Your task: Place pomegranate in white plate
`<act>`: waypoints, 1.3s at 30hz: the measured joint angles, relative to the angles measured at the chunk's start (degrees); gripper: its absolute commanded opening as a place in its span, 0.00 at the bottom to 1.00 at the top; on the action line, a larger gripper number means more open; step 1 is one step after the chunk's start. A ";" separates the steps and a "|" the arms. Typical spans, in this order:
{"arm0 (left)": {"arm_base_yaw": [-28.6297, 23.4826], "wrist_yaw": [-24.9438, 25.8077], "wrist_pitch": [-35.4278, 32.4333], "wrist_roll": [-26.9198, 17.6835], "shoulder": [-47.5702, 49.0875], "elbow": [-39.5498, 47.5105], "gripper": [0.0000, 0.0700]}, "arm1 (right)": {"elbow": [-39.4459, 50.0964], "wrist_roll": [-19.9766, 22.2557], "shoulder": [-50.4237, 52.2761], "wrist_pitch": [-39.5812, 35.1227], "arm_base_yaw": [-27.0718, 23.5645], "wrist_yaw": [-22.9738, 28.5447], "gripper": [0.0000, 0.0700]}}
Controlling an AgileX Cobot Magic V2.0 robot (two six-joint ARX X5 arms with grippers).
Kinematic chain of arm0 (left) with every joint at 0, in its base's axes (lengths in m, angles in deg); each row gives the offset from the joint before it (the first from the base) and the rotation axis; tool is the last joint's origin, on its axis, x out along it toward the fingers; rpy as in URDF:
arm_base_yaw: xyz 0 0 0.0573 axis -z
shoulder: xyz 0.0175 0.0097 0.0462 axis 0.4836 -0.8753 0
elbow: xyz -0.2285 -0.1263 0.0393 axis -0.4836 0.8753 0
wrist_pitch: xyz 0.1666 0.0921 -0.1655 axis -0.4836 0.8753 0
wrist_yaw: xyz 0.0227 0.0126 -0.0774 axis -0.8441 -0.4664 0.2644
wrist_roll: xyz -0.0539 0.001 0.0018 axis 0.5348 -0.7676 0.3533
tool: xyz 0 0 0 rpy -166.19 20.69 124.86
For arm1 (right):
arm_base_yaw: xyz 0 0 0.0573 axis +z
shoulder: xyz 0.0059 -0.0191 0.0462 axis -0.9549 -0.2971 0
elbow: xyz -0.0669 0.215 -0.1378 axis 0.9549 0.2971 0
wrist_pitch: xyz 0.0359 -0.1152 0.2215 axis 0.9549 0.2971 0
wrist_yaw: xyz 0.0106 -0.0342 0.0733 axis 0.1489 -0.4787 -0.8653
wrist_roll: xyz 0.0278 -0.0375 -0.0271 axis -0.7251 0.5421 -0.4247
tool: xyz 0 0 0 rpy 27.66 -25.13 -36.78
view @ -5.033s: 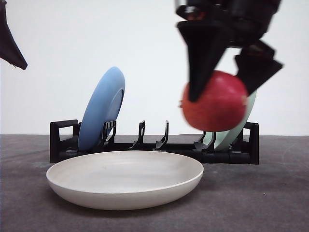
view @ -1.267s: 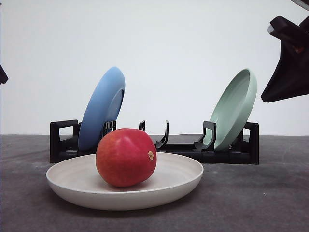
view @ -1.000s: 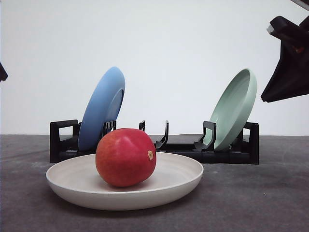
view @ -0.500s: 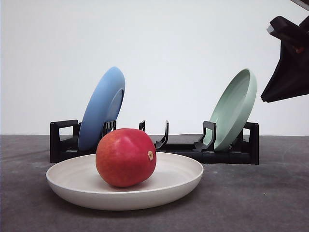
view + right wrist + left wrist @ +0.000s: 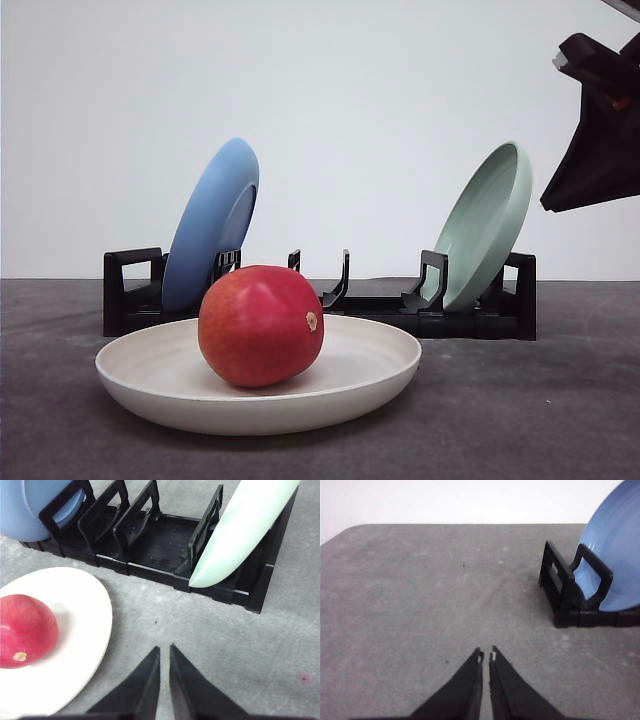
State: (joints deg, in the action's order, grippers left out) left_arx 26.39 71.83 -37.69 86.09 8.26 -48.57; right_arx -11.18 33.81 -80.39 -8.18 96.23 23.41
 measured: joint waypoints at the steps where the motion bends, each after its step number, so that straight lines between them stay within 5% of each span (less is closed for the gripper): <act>1: 0.15 -0.01 -0.05 0.04 0.05 0.08 0.00 | 0.00 0.00 0.00 0.00 0.00 -0.01 0.04; 32: 2.32 -0.05 -2.18 0.69 0.06 0.95 0.00 | 0.00 0.17 0.00 0.00 0.00 0.06 0.04; 39: 2.32 -0.05 -2.18 0.69 0.06 0.95 0.00 | 3.68 8.98 6.24 -0.18 -3.13 2.98 0.04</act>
State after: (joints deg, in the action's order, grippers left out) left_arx 28.71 71.78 -39.87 86.78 8.32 -47.62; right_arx -7.51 42.78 -74.15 -8.36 93.09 26.39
